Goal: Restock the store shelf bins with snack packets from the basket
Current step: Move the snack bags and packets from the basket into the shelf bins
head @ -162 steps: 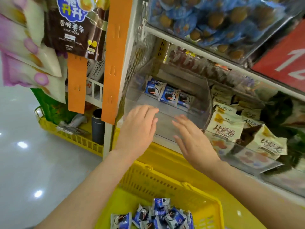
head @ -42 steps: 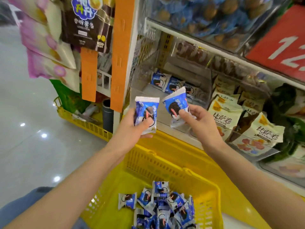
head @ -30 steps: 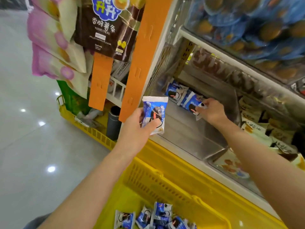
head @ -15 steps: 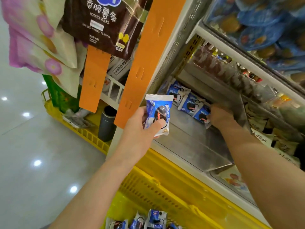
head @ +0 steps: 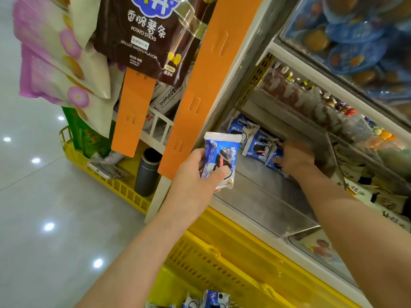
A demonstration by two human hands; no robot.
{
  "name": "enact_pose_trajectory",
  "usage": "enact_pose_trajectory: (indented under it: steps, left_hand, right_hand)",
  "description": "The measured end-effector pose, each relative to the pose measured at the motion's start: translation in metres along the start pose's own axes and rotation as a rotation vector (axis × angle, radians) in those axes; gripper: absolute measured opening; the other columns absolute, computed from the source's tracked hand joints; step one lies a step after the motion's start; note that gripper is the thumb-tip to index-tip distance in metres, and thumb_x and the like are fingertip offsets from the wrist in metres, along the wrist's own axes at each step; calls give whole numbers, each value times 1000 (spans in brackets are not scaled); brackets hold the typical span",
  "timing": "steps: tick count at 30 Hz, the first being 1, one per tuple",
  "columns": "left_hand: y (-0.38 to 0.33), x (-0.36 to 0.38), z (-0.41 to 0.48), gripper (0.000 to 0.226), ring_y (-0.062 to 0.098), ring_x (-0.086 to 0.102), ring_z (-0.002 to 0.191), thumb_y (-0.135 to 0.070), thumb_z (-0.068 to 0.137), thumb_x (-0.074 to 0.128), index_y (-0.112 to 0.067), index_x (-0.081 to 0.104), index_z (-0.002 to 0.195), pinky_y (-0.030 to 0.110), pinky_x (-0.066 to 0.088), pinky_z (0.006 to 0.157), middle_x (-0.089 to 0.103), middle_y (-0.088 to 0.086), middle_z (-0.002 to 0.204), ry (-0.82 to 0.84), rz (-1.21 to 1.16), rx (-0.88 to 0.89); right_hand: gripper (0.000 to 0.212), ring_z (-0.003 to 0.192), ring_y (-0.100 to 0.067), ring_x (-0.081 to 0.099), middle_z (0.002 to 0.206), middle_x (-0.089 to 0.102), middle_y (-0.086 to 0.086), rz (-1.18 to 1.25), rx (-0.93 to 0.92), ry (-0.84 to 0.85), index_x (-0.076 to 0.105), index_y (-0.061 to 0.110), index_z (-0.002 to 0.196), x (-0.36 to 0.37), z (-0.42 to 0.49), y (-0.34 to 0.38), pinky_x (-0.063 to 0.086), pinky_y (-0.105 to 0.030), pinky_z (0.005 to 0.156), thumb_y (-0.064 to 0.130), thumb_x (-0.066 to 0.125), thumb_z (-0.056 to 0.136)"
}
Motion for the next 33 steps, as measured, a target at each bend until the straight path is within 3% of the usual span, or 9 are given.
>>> enact_pose_trajectory:
  steps: [7, 11, 13, 15, 19, 21, 24, 28, 33]
  left_hand:
    - [3, 13, -7, 38, 3, 63, 88, -19, 89, 59, -24, 50, 125, 11, 51, 58, 63, -8, 107, 57, 1, -51]
    - [2, 26, -17, 35, 2, 61, 99, -23, 88, 61, -30, 52, 122, 17, 52, 74, 63, -10, 111, 118, -39, -25]
    - [4, 31, -21, 29, 4, 56, 108, -23, 88, 62, -32, 52, 114, 28, 48, 90, 61, -10, 115, 124, -47, -33]
    - [3, 38, -26, 23, 4, 55, 110, -24, 88, 61, -36, 52, 106, 28, 46, 91, 61, -10, 115, 144, -38, -24]
    - [2, 47, -31, 6, -9, 59, 87, -39, 88, 55, -37, 55, 94, 18, 46, 76, 66, -21, 91, 141, -47, -35]
    - [-2, 50, -33, 8, -12, 61, 72, -40, 89, 53, -34, 56, 93, 9, 45, 58, 67, -22, 78, 117, -79, -9]
    - [-5, 50, -35, 5, -7, 63, 72, -33, 92, 52, -32, 57, 92, 8, 45, 53, 67, -11, 83, 45, -102, 20]
    - [-14, 49, -32, 11, -4, 65, 68, -28, 95, 49, -27, 59, 89, 11, 47, 50, 69, -11, 75, 25, -127, 37]
    - [-36, 33, -5, 15, -1, 61, 79, -22, 97, 44, -19, 58, 90, 13, 45, 67, 64, -7, 85, -8, 166, 209]
  right_hand:
    - [26, 98, -20, 61, 100, 64, 0, 917, -202, -152, 61, 14, 107, -65, -83, 52, 46, -29, 83, 33, 48, 96]
    - [19, 81, -2, 65, 87, 67, 13, 1306, -379, 98, 59, 29, 92, -77, -151, 81, 53, -19, 70, 33, 41, 98]
    - [8, 79, 5, 64, 87, 68, 15, 1353, -424, 169, 56, 30, 96, -77, -172, 84, 50, -10, 68, 24, 51, 95]
    - [16, 86, 0, 64, 99, 67, 9, 1351, -410, 170, 54, 31, 98, -75, -182, 77, 51, -12, 73, 17, 58, 91]
    - [21, 88, -20, 63, 109, 66, -3, 1351, -304, 207, 54, 28, 111, -66, -190, 56, 51, -24, 68, 23, 58, 91]
    - [27, 85, -13, 63, 106, 65, 1, 1296, -313, 244, 50, 32, 117, -61, -195, 54, 50, -24, 66, 28, 57, 91]
    - [33, 83, 1, 63, 104, 64, 8, 1268, -342, 248, 49, 34, 118, -57, -203, 56, 51, -15, 65, 27, 61, 88]
    - [30, 94, -12, 65, 104, 68, 2, 1292, -287, 193, 60, 17, 112, -60, -198, 47, 54, -23, 82, 19, 68, 83]
    - [25, 95, -16, 66, 102, 70, -2, 1383, -189, 161, 62, 16, 111, -69, -166, 25, 53, -22, 81, 20, 65, 86]
Point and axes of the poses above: each hand's wrist, its own z-axis towards the middle knuckle, its own x-axis out of the palm, y = z × x, the point moved 10 cm from there along z, towards the middle knuckle
